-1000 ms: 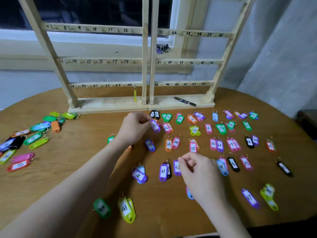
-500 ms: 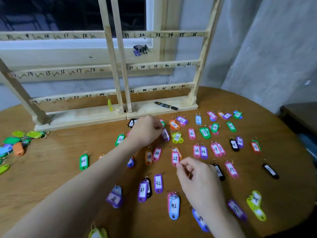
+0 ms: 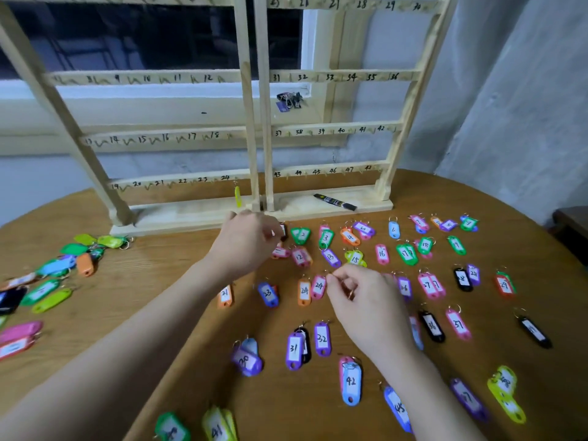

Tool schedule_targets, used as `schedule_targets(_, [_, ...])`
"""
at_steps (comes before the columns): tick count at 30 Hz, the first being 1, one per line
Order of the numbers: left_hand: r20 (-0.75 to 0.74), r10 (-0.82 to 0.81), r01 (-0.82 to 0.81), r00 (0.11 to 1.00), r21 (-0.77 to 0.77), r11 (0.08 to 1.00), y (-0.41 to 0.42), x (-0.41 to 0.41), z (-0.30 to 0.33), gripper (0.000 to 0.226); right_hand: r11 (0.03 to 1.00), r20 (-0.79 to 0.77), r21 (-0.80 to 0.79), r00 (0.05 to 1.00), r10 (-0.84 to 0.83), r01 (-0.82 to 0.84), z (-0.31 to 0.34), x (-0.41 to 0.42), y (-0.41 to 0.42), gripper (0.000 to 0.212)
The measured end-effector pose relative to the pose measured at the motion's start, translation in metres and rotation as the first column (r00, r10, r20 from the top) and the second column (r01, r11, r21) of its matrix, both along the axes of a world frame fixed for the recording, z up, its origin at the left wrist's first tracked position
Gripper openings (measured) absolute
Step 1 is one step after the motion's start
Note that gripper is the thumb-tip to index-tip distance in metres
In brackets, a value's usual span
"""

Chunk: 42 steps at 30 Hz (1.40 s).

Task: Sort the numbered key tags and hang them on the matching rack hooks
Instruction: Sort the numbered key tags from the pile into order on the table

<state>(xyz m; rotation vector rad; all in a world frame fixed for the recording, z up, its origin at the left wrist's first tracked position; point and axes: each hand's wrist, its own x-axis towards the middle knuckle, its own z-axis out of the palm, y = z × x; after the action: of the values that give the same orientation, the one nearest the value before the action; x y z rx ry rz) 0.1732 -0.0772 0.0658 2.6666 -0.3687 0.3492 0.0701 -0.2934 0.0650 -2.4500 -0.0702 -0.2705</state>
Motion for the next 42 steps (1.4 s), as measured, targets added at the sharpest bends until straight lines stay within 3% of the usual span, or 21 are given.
schedule_targets(5, [-0.077,0.188,-0.193,0.979,-0.076,0.978,0.104,-0.045,-0.011,0.032,0.989,0.002,0.093,0.993,0.118,-0.118,0.004,0.024,0.054,0.028])
schedule_targets(8, [-0.117,0.356,-0.365,0.927,-0.058,0.929,0.166,-0.073,-0.025,0.011,0.966,-0.032,0.1,0.969,0.244,-0.24,0.009,0.033,0.105,0.024])
schedule_targets(12, [-0.011,0.685,-0.685,0.729,-0.003,0.729,0.232,-0.112,-0.057,0.027,0.923,-0.094,0.116,0.921,0.379,-0.368,0.007,0.044,0.175,0.016])
schedule_targets(15, [0.065,0.788,-0.79,0.612,0.026,0.612,0.259,-0.129,-0.071,0.042,0.879,-0.181,0.172,0.863,0.471,-0.444,-0.002,0.051,0.225,0.011])
schedule_targets(19, [0.046,0.796,-0.797,0.604,0.036,0.603,0.263,-0.127,-0.07,0.043,0.836,-0.223,0.122,0.806,0.549,-0.536,-0.019,0.059,0.285,0.025])
schedule_targets(27, [0.108,0.744,-0.749,0.66,0.019,0.662,0.273,-0.119,-0.075,0.028,0.851,-0.118,0.02,0.844,0.523,-0.524,-0.043,0.082,0.354,0.037])
schedule_targets(31, [0.1,0.735,-0.73,0.671,-0.086,0.678,0.272,-0.119,-0.074,0.013,0.824,-0.001,-0.213,0.844,0.537,-0.525,-0.049,0.085,0.369,0.04])
schedule_targets(42, [0.134,0.758,-0.665,0.638,-0.401,0.63,0.273,-0.124,-0.064,0.007,0.826,0.138,-0.282,0.832,0.538,-0.488,-0.058,0.089,0.374,0.027])
